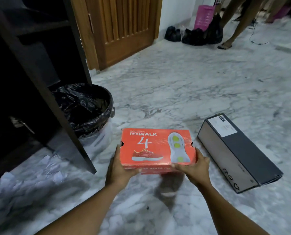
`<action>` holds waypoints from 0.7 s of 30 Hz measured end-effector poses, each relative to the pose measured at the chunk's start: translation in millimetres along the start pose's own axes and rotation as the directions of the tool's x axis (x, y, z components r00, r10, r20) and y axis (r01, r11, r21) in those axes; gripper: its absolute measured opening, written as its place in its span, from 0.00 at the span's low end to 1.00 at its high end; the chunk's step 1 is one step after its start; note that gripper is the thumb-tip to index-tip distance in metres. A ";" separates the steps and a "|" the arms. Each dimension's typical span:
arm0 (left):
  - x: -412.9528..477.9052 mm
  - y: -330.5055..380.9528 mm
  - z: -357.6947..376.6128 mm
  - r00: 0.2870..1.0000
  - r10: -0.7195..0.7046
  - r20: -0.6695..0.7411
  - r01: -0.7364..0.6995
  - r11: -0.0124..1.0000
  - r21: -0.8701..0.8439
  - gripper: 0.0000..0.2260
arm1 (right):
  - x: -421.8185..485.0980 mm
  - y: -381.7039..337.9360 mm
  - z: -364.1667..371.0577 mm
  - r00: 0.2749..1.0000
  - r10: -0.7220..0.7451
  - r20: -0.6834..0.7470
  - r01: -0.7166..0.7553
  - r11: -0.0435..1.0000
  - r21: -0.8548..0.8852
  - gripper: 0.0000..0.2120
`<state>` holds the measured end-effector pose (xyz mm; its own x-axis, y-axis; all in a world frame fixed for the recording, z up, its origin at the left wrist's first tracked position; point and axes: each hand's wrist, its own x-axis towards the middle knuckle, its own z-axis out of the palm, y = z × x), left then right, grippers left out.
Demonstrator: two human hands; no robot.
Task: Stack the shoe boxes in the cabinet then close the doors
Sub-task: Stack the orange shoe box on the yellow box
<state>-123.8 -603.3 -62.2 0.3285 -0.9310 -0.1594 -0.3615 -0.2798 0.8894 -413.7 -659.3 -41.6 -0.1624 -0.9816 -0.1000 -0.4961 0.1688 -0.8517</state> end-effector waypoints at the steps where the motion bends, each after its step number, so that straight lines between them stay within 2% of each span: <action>1: -2.5 10.9 -4.2 1.000 0.029 -0.004 -0.029 1.000 0.000 0.59 | -3.9 -6.7 -5.3 1.000 -0.014 -0.019 0.015 1.000 0.023 0.57; 7: -21.2 86.2 -43.4 0.973 0.233 0.007 -0.232 0.971 -0.063 0.59 | -39.8 -88.9 -69.0 0.982 -0.184 -0.044 0.189 0.968 0.163 0.41; 10: -30.9 139.5 -68.5 0.932 0.362 0.014 -0.357 0.925 -0.130 0.56 | -69.7 -140.1 -109.9 0.944 -0.293 -0.153 0.317 0.935 0.160 0.38; 14: -65.4 229.8 -108.8 0.838 0.540 -0.083 -0.546 0.827 -0.135 0.56 | -119.8 -212.1 -168.1 0.849 -0.426 -0.313 0.492 0.853 0.175 0.34; 17: -106.3 293.8 -145.3 0.740 0.653 -0.159 -0.671 0.730 -0.126 0.56 | -158.7 -263.9 -206.3 0.754 -0.510 -0.413 0.616 0.767 0.179 0.43; 21: -164.5 359.1 -199.9 0.629 0.732 -0.260 -0.774 0.619 -0.130 0.55 | -205.7 -327.5 -245.9 0.620 -0.586 -0.523 0.729 0.677 0.106 0.57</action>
<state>-133.3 -503.7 369.1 0.1686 -0.7300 0.6624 -0.3645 0.5782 0.7299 -427.6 -490.9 384.4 -0.2559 -0.6607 0.7057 -0.3640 -0.6104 -0.7035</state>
